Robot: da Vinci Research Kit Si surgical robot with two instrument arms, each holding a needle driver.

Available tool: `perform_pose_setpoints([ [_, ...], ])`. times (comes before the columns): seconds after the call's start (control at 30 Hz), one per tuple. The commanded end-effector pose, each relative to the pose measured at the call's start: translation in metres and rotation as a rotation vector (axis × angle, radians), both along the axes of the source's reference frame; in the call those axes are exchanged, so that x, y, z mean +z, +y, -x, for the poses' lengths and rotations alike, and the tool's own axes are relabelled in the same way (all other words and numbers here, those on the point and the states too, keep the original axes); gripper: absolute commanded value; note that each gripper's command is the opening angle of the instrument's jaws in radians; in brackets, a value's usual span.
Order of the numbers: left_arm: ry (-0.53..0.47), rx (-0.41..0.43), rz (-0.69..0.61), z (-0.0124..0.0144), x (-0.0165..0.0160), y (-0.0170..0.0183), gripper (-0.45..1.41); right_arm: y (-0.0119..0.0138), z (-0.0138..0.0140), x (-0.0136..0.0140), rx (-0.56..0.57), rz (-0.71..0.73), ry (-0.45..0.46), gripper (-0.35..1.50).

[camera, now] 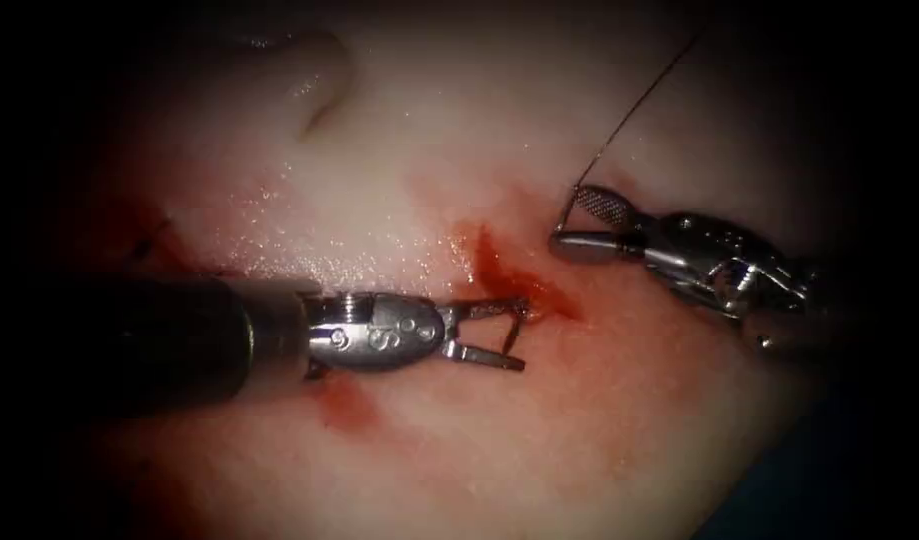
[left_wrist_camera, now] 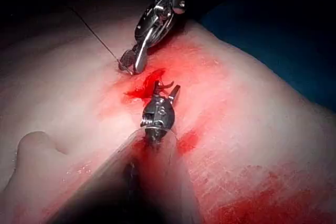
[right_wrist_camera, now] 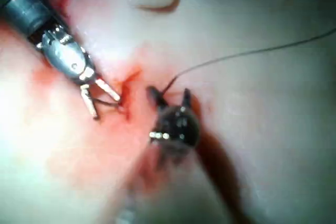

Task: Wound Closure

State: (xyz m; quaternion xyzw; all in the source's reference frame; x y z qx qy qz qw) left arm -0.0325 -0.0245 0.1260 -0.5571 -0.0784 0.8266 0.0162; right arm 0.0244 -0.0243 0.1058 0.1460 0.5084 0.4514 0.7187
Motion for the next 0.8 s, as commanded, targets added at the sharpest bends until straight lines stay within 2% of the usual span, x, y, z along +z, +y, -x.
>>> perform_pose_setpoints([
  [0.03,-0.003,0.006,-0.001,0.0006,0.0007,-0.0003,0.46,-0.0002,-0.0008,0.0004,-0.001,0.0,0.002,0.84],
  [0.13,-0.002,0.005,0.002,0.0008,0.001,-0.0003,0.44,-0.0002,-0.0008,0.0004,-0.001,0.0,0.002,0.84],
  [0.2,-0.002,0.006,0.002,0.0008,0.0011,-0.0001,0.35,-0.0002,-0.0008,0.0004,-0.001,0.0,0.002,0.84],
  [0.23,-0.004,0.009,0.001,0.0008,0.0011,-0.0001,0.15,-0.0003,-0.0008,0.0004,-0.001,0.0,0.002,0.84],
  [0.27,-0.01,0.019,-0.004,0.0008,0.0011,-0.0001,-0.43,-0.0003,-0.0008,0.0004,-0.002,0.0,0.002,0.83],
  [0.37,-0.013,0.024,0.001,0.0005,0.0009,-0.0005,-0.45,-0.0003,-0.0008,0.0003,0.001,-0.005,0.004,0.83],
  [0.53,-0.015,0.005,-0.084,0.0011,-0.0012,-0.0011,-0.45,-0.0003,-0.0009,0.0004,0.001,-0.005,0.004,0.83],
  [0.8,-0.063,0.067,-0.225,0.0028,-0.0052,-0.0027,-0.45,-0.0004,-0.0009,0.0003,0.004,-0.009,0.005,0.83],
])
